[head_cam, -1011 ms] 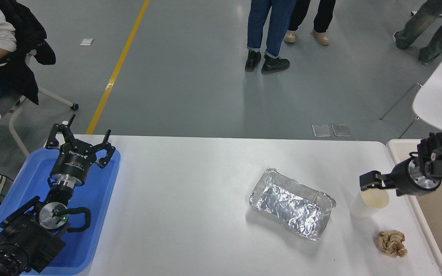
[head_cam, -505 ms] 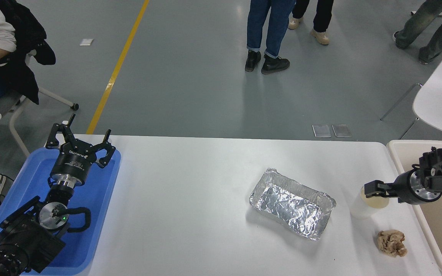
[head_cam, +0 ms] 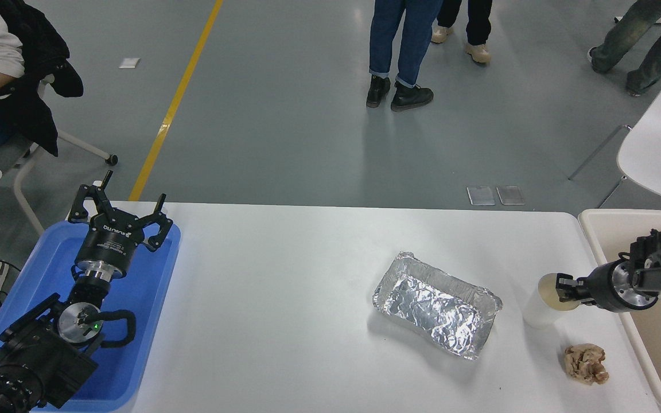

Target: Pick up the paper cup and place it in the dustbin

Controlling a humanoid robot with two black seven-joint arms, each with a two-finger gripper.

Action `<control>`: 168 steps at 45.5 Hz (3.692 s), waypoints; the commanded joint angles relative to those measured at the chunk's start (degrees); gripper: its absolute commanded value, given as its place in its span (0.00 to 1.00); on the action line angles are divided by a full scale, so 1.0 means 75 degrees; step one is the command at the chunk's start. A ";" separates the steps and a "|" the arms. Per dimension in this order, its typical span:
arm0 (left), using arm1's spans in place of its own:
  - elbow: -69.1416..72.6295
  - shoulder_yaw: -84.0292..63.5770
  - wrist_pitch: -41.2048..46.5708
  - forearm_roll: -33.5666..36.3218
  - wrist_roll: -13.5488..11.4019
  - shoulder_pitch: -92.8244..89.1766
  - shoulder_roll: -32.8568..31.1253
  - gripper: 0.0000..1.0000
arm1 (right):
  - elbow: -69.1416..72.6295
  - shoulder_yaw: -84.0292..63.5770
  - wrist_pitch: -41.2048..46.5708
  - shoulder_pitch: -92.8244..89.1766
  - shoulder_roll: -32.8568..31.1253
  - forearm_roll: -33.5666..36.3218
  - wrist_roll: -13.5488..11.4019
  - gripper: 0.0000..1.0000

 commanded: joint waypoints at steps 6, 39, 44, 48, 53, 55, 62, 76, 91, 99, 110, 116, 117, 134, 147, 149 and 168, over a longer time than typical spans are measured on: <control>0.0000 0.0000 -0.0004 0.0000 0.0009 0.0000 0.0000 1.00 | 0.0375 -0.0021 0.0111 0.0271 -0.0188 0.0066 0.0003 0.00; 0.0000 0.0000 -0.0004 0.0001 0.0021 0.0000 0.0000 1.00 | 0.3669 -0.1884 0.4552 0.6153 -0.0505 -0.0403 0.0026 0.00; 0.0000 0.0000 -0.0004 0.0000 0.0021 0.0000 0.0000 1.00 | 0.3669 -0.2188 0.4552 0.6914 -0.0505 -0.0427 0.0026 0.00; 0.0000 0.0000 -0.0004 0.0012 0.0021 0.0000 0.0000 1.00 | 0.3669 -0.2493 0.4552 0.7477 -0.0388 -0.0427 0.0026 0.00; 0.0000 0.0000 -0.0004 0.0000 0.0021 0.0000 0.0000 1.00 | 0.3669 -0.2938 0.4552 0.8237 -0.0049 -0.0427 0.0026 0.00; 0.0000 0.0000 -0.0004 0.0000 0.0021 0.0000 0.0000 1.00 | 0.3669 -0.2986 0.4552 0.8462 -0.0060 -0.0427 0.0026 0.00; 0.0000 0.0000 0.0008 0.0012 0.0021 0.0000 0.0000 1.00 | 0.3669 -0.3068 0.4552 0.8966 -0.0083 -0.0403 0.0026 0.00; 0.0000 0.0000 -0.0004 0.0000 0.0021 0.0000 0.0000 1.00 | 0.3622 -0.3080 0.4552 0.9084 -0.0142 -0.0380 0.0026 0.00; 0.0000 0.0000 -0.0004 0.0001 0.0021 0.0000 0.0000 1.00 | 0.2229 -0.4427 0.4552 0.8616 -0.1793 -0.0309 0.0026 0.00; 0.0000 0.0000 -0.0004 0.0000 0.0009 0.0000 0.0000 1.00 | 0.1010 -0.4685 0.4552 0.7269 -0.2321 -0.0286 0.0026 0.00; 0.0000 0.0000 -0.0004 0.0000 0.0009 0.0000 0.0000 1.00 | -0.0723 -0.4358 0.4552 0.5207 -0.2919 0.0709 0.0026 0.00; 0.0000 0.0000 -0.0004 0.0000 -0.0002 0.0000 0.0000 1.00 | -0.1825 -0.3445 0.4552 0.3801 -0.3071 0.0933 0.0014 0.00; 0.0000 0.0000 0.0008 0.0000 -0.0002 0.0000 0.0000 1.00 | -0.1990 -0.3246 0.4552 0.3590 -0.3164 0.0921 0.0014 0.00; 0.0000 0.0000 0.0008 0.0000 -0.0002 0.0000 0.0000 1.00 | -0.3631 0.0552 0.3031 -0.1144 -0.3341 0.0757 0.0003 0.00; 0.0000 0.0000 0.0008 0.0000 -0.0002 0.0000 0.0000 1.00 | -0.4452 0.2356 -0.0390 -0.3735 -0.2392 0.0898 -0.0021 0.00; 0.0000 0.0000 0.0008 0.0000 -0.0002 0.0000 0.0000 1.00 | -0.4475 0.2649 -0.0883 -0.4051 -0.2357 0.0898 -0.0044 0.00; 0.0000 0.0000 0.0008 0.0000 -0.0002 0.0000 0.0000 1.00 | -0.5190 0.3998 -0.2009 -0.4779 -0.1771 0.0898 -0.0935 0.49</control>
